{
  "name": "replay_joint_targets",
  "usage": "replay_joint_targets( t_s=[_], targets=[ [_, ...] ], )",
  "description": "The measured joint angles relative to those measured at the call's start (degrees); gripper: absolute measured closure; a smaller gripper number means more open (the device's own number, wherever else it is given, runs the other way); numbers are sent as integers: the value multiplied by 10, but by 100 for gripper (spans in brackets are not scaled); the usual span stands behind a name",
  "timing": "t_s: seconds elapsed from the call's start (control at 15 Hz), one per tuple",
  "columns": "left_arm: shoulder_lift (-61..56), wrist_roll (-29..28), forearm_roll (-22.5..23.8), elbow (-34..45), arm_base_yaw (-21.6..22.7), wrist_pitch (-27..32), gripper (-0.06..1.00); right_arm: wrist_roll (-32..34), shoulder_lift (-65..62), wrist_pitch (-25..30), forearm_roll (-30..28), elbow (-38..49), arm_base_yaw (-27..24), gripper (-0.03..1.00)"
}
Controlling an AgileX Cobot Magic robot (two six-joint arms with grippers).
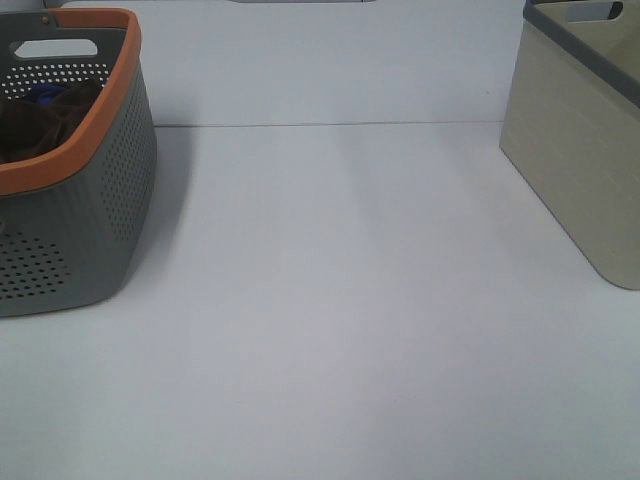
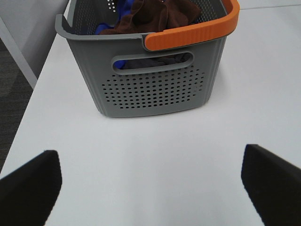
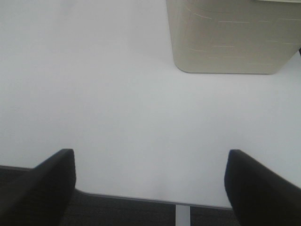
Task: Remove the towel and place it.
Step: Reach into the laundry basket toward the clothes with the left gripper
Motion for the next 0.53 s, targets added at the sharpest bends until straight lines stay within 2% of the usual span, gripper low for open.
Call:
replay_joint_targets(
  t_s=[0.53],
  targets=[
    [0,0,1,0,0,0,-5,0,0,0,0,0,0,21]
  ],
)
